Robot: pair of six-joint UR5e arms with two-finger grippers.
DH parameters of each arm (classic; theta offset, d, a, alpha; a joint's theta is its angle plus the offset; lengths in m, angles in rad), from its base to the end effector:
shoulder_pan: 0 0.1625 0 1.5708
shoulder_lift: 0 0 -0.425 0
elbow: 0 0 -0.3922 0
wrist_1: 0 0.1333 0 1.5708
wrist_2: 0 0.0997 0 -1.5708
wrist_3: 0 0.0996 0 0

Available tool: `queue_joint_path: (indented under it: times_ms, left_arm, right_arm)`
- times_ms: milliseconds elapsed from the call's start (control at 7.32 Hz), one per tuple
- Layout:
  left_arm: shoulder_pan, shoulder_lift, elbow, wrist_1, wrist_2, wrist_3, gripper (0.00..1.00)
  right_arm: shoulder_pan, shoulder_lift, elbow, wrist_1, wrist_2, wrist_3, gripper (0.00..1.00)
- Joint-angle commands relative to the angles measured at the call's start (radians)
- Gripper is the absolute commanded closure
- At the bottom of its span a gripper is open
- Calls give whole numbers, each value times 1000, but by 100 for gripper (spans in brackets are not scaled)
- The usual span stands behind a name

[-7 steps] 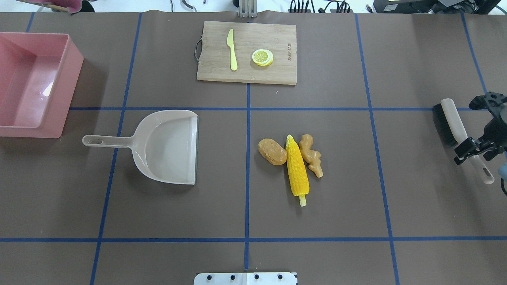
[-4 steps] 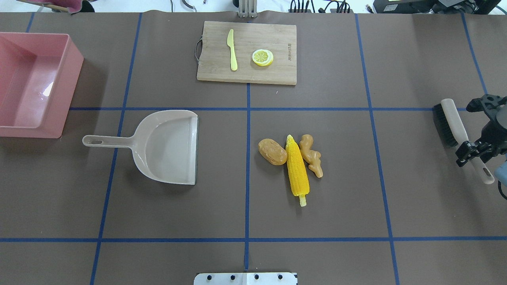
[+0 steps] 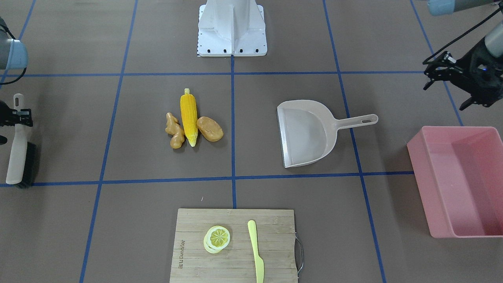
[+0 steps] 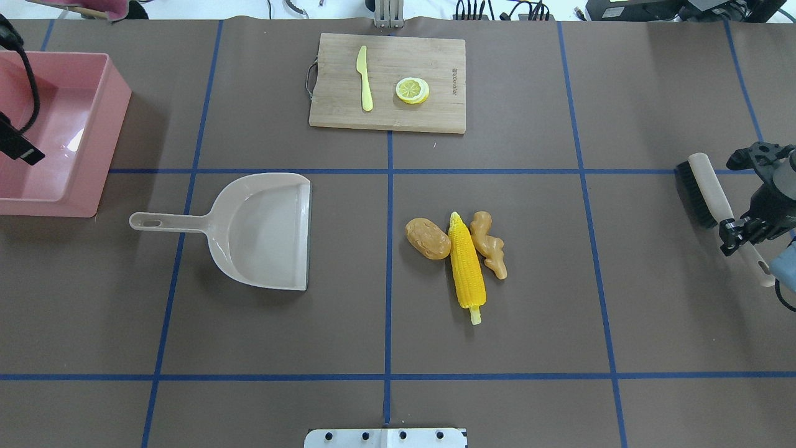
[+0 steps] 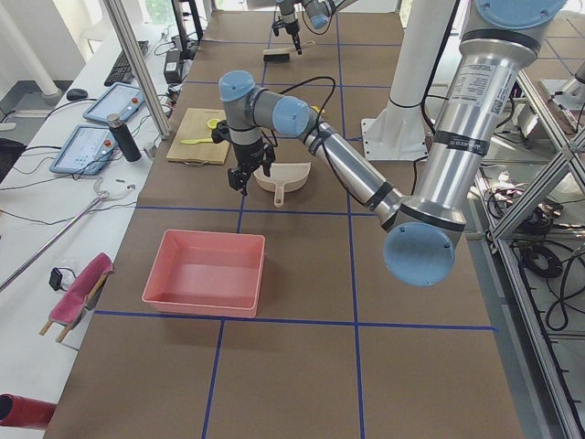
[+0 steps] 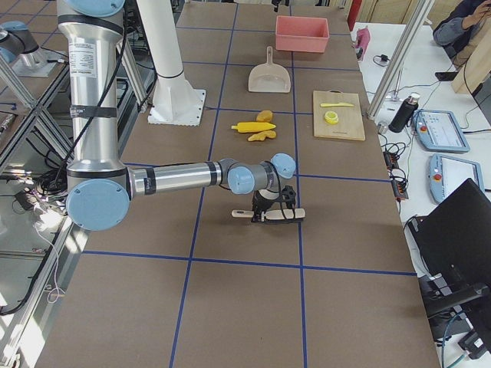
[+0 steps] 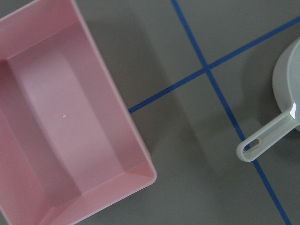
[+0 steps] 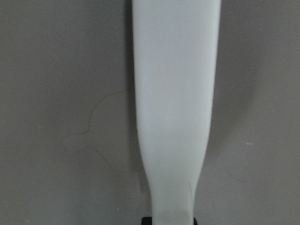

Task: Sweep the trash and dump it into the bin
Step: 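Grasp the white brush with the right gripper while the left reaches for the dustpan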

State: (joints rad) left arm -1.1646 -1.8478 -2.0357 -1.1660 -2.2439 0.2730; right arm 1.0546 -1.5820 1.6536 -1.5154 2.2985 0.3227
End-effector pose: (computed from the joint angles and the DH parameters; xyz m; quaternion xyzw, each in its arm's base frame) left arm 0.1421 -0.5106 0.3468 0.1363 0.3354 0.3622 0.8589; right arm -0.1859 -0.4634 0.6206 -0.0905 -0.3485 -0.1126 0.9261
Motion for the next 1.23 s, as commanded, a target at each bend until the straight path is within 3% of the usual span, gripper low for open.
queue_joint_path:
  times_ms: [0,410,819,956,1092]
  left_arm:
    - [100,-7,-6,-40,52,150,0]
    - [189,10,69,-254,50,250,1]
    - [249,126,104,-505,50,253,1]
    - [259,124,103,-509,50,255,1]
    - [281,115,107,-506,50,255,1]
  right_arm:
    - [13,16,9,0,2,-1,100]
    - [108,23,75,-5,33,-14,100]
    - [111,5,87,4,47,6,100]
    - [154,-18,127,0,85,6,100]
    - [195,-35,143,-11,201,7,100]
